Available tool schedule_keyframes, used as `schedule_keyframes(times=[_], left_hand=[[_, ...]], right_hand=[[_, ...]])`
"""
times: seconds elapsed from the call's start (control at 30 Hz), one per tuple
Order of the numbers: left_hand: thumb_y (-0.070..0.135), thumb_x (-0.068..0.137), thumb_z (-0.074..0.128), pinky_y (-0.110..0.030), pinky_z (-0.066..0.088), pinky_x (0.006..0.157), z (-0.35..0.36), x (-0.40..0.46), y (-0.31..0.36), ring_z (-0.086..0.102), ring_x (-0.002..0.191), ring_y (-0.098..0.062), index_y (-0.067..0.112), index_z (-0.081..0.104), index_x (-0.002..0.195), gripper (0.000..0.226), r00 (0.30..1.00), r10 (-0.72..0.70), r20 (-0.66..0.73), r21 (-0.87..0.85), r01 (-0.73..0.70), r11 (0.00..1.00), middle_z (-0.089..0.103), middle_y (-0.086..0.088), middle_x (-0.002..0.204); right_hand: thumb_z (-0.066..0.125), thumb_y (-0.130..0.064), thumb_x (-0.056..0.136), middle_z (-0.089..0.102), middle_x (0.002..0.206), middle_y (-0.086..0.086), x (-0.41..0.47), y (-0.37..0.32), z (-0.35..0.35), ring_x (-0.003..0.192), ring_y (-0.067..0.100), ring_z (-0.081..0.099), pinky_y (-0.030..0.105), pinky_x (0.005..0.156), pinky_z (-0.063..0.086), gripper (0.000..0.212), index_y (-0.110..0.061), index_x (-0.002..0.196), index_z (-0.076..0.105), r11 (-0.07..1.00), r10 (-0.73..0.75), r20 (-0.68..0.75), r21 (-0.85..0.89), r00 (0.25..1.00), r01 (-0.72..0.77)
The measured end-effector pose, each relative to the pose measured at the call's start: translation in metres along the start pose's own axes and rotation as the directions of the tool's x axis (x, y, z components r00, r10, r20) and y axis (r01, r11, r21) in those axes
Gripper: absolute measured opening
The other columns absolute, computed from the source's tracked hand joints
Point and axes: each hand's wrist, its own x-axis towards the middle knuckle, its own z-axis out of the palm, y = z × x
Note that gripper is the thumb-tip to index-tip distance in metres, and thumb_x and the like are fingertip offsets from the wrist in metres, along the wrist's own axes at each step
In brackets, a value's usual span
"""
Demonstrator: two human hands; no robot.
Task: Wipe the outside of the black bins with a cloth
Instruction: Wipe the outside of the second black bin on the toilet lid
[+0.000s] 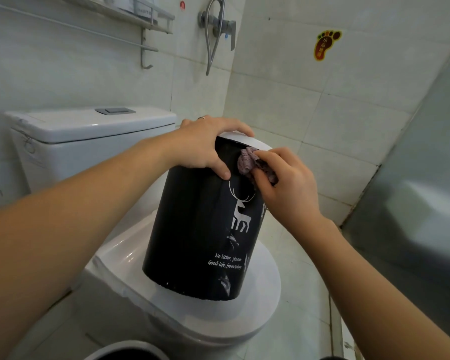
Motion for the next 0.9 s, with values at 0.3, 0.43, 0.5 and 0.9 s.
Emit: schedule_keyframes(times=[0.3,0.43,0.5,0.9], left_hand=[[0.028,0.060,0.089,-0.048,0.040,0.107,-0.002,0.002,-0.003,0.043,0.127,-0.027,0.067,0.047,0.118,0.082,0.998,-0.035,0.055,-0.073,0.039,0.997,0.049,0.009,0.136],[0.029,0.060,0.089,-0.048,0.040,0.106,-0.001,0.002,-0.005,0.044,0.124,-0.025,0.068,0.047,0.116,0.080,0.998,-0.023,0.051,-0.075,0.027,0.997,0.049,0.012,0.133],[0.029,0.060,0.089,-0.048,0.041,0.107,-0.001,0.001,-0.007,0.044,0.124,-0.025,0.068,0.047,0.116,0.080,0.999,-0.026,0.042,-0.081,0.029,0.996,0.049,0.010,0.133],[0.027,0.062,0.089,-0.044,0.040,0.107,-0.005,-0.005,-0.014,0.046,0.122,-0.018,0.059,0.047,0.124,0.082,1.000,-0.010,0.023,-0.071,0.012,0.997,0.050,0.012,0.130]], right_hand=[[0.067,-0.029,0.087,0.061,0.114,0.002,-0.004,-0.002,0.008,0.095,0.024,0.059,0.028,0.071,0.037,0.038,-0.017,0.121,0.057,0.984,0.178,0.052,-0.015,0.983,-0.177],[0.068,-0.025,0.088,0.064,0.109,0.003,-0.006,-0.006,0.007,0.091,0.026,0.062,0.031,0.067,0.044,0.031,-0.016,0.117,0.065,0.990,0.143,0.015,-0.018,0.990,-0.143],[0.069,-0.018,0.087,0.066,0.103,0.005,-0.006,-0.008,0.005,0.087,0.028,0.063,0.032,0.064,0.048,0.028,-0.015,0.115,0.070,0.995,0.091,-0.010,-0.028,0.996,-0.092],[0.070,-0.012,0.085,0.067,0.101,0.004,-0.010,-0.010,-0.001,0.086,0.027,0.065,0.039,0.059,0.054,0.030,-0.016,0.114,0.072,0.987,-0.151,0.037,-0.052,0.988,0.153]])
